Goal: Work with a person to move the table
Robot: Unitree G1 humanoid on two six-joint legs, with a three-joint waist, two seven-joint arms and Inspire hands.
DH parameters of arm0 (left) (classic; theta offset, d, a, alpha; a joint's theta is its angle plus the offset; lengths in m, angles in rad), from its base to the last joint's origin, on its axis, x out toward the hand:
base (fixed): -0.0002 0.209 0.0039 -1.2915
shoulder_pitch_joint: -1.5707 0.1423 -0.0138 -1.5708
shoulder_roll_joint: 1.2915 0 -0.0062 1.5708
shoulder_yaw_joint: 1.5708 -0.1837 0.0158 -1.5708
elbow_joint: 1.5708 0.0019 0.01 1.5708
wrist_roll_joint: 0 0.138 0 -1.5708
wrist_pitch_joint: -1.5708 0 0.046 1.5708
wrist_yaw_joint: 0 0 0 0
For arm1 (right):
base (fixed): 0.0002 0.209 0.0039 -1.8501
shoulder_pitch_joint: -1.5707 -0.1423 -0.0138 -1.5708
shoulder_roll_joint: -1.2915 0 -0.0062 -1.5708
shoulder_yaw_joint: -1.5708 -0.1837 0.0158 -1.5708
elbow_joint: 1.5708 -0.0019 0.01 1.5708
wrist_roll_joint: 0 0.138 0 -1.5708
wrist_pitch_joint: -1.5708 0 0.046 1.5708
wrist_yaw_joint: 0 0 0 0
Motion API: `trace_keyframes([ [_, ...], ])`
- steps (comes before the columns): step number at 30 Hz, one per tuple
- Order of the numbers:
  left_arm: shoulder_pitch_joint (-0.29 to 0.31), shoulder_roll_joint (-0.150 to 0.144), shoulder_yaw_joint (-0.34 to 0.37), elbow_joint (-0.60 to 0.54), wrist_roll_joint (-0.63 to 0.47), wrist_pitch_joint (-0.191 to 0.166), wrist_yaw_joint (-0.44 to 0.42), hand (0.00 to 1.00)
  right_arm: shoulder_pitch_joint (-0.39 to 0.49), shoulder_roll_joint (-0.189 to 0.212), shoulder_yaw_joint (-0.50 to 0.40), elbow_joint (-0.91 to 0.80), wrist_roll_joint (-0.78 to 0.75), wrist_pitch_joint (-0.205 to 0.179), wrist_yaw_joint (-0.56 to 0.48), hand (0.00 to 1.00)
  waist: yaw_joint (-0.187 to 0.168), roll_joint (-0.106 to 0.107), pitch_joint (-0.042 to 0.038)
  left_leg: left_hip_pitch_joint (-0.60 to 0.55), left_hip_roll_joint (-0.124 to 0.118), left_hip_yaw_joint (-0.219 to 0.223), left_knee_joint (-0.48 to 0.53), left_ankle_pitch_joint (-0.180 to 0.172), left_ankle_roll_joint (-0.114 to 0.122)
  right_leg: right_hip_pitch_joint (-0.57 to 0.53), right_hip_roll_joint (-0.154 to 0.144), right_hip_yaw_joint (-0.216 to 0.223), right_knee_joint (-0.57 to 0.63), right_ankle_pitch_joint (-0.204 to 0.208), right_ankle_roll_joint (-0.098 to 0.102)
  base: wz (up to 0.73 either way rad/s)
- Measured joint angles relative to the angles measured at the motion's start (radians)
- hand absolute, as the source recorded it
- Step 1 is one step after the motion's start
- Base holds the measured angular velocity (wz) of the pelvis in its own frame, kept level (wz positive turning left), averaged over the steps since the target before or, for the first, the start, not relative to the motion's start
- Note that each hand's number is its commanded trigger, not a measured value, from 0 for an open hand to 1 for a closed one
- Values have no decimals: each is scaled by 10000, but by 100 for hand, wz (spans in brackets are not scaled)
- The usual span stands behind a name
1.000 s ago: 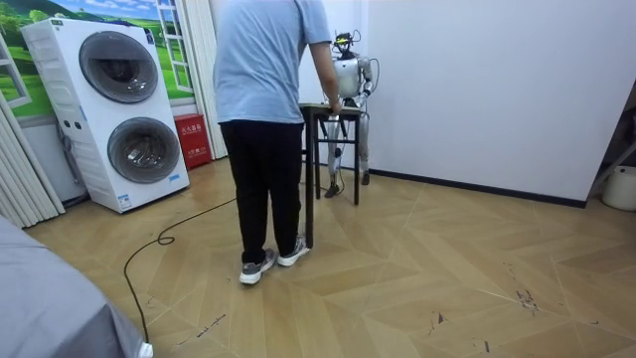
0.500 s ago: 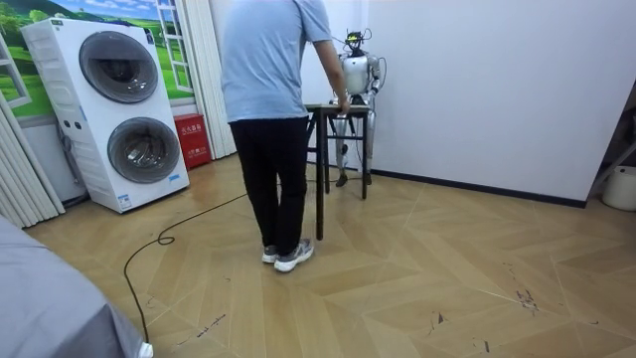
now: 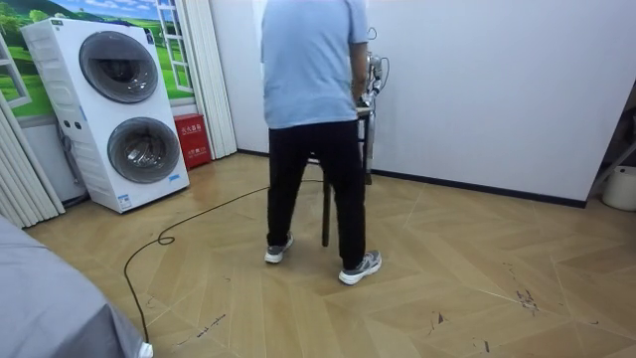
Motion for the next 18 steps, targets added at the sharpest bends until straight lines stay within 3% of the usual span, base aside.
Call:
trace_keyframes([
  [3,25,-1,-18,2,-28,2,-3,100,-14,-67,-6,-2,-7,36,12,100,20,62,-6,53,9,-108,1,0,0,284,18,-113,-294,17,8,23],
  [7,182,-73,-9,9,-20,1,-87,100,-1,-162,-71,3,-38,213,17,100,-47,305,-14,184,11,-430,15,1,-3,712,-14,-403,-501,10,20,28],
  [9,181,-71,-10,10,4,5,-86,100,4,-167,-72,6,10,217,16,100,-84,375,-11,229,17,-530,-14,6,-7,826,-77,-558,-478,-23,72,37],
  [11,181,-73,-9,11,4,12,-131,100,10,-177,-74,-2,4,212,18,100,-116,396,-6,364,-45,-852,-262,138,-67,838,-187,-833,-208,-143,254,31],
  [13,181,-72,-11,10,34,3,-137,100,11,-163,-67,-4,-14,206,18,100,-245,422,3,523,-63,-1019,-540,280,-67,822,-282,-979,141,-145,252,44],
  [14,181,-57,-14,10,28,3,-135,100,9,-163,-58,-7,-18,205,18,100,-316,465,28,648,-17,-1284,-688,343,-39,613,-291,-1047,763,-222,230,45],
  [15,190,-56,-23,-9,-9,-22,-151,100,3,-120,-54,-15,-79,210,18,100,-334,546,94,683,21,-2016,-732,359,-36,124,-96,-663,868,-609,145,21],
  [16,199,-22,-8,-17,-34,-74,-223,100,-59,-75,-26,-15,-129,217,18,100,-296,514,76,597,14,-2266,-705,354,-44,-81,93,-379,277,-560,-19,4],
  [17,206,24,81,-60,-128,-167,-346,100,-227,-41,22,-68,-326,205,18,100,-279,355,31,395,-117,-2239,-675,277,-142,-426,111,-272,-950,794,-209,9],
  [18,189,-105,102,10,-179,-172,-371,100,-288,-140,-6,-77,-383,195,17,100,-340,538,65,379,-93,-2185,-697,184,-188,-480,42,-558,-823,747,-302,29],
])
